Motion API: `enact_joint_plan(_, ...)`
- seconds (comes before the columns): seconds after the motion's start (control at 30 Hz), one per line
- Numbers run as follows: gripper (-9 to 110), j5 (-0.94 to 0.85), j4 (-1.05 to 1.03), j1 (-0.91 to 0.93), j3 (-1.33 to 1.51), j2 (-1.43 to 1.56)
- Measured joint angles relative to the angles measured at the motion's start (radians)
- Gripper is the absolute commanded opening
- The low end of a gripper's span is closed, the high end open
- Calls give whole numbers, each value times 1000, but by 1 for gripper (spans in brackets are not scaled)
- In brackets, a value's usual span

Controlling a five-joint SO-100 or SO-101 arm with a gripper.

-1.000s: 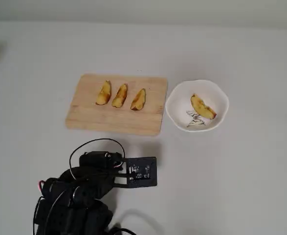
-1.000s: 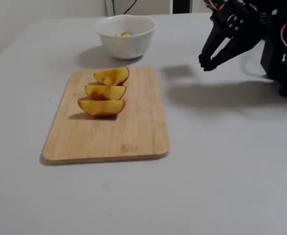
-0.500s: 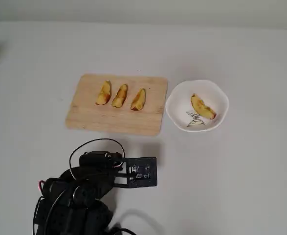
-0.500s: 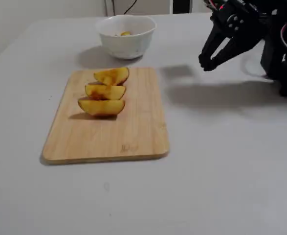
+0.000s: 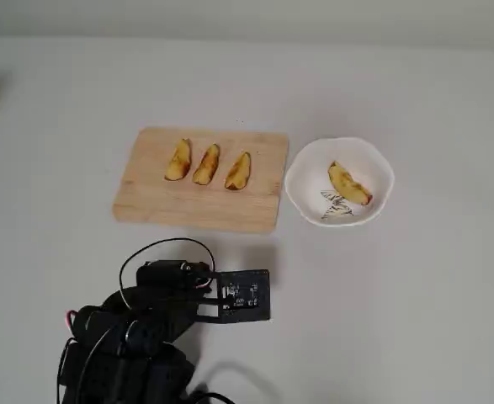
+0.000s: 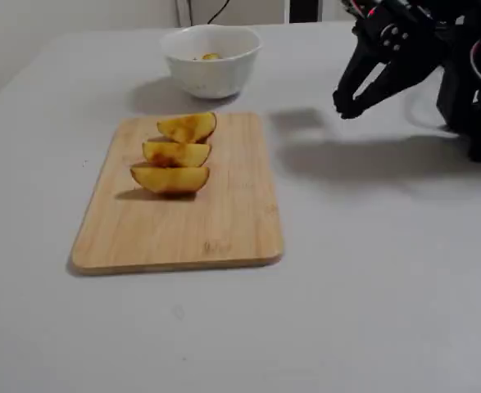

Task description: Pick up the leftmost apple slice from the cutting board and place it into the bowl

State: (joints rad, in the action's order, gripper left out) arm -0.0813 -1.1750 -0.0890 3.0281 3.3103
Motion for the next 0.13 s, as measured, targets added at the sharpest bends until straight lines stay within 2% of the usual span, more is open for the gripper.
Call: enact_joint_plan(0.13, 0, 0, 0, 0, 0, 0)
